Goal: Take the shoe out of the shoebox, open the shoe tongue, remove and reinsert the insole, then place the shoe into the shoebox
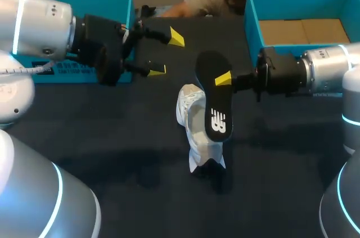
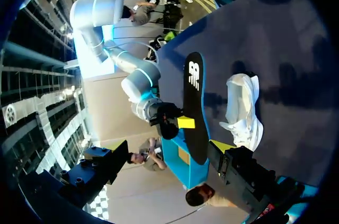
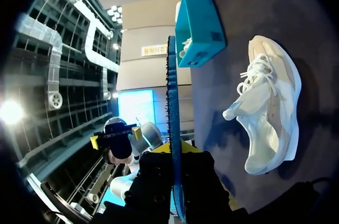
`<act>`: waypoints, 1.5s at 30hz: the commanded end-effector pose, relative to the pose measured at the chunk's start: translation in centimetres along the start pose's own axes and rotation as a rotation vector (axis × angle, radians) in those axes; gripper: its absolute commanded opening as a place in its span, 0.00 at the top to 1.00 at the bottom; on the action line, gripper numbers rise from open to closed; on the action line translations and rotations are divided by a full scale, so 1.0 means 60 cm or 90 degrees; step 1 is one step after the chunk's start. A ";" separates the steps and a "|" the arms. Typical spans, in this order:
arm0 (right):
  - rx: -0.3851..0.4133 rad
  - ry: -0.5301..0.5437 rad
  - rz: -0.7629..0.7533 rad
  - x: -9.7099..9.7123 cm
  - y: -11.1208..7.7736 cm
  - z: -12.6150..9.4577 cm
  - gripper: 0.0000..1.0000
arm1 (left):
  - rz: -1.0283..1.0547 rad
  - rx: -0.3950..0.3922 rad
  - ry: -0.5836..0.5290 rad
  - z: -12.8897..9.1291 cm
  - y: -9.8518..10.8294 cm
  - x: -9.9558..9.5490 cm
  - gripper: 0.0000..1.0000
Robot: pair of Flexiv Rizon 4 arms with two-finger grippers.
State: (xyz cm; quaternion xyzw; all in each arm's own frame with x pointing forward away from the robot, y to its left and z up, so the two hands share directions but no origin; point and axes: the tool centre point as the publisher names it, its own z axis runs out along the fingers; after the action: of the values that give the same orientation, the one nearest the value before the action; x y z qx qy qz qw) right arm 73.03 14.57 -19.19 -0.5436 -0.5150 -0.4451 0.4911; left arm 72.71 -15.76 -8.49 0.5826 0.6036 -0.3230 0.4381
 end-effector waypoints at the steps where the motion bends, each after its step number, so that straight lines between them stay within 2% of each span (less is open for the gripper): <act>1: -0.002 -0.004 0.000 0.004 -0.001 -0.003 1.00 | -0.009 -0.009 -0.041 0.013 -0.005 0.020 0.00; 12: 0.004 0.003 0.006 0.016 -0.001 -0.003 1.00 | -0.027 0.004 -0.104 0.027 0.003 0.071 0.00; 28: 0.006 0.035 0.007 0.039 -0.014 0.025 1.00 | -0.037 0.004 -0.189 0.048 0.011 0.113 0.00; 33: 0.005 0.036 0.003 0.045 -0.018 0.038 1.00 | -0.037 -0.010 -0.202 0.060 0.016 0.117 0.00; 41: -0.002 0.041 -0.006 0.049 -0.028 0.060 1.00 | -0.043 -0.015 -0.229 0.079 0.024 0.104 0.00; 43: -0.002 0.042 -0.005 0.050 -0.030 0.065 1.00 | -0.047 -0.016 -0.236 0.083 0.027 0.101 0.09; 45: -0.002 0.042 -0.007 0.053 -0.034 0.071 1.00 | -0.048 -0.019 -0.238 0.089 0.030 0.097 0.11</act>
State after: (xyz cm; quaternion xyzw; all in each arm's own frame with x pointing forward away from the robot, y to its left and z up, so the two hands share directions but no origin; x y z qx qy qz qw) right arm 71.40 18.44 -16.37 -0.5240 -0.5020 -0.4643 0.5078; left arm 75.08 -16.90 -15.57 0.4851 0.5386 -0.4330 0.5358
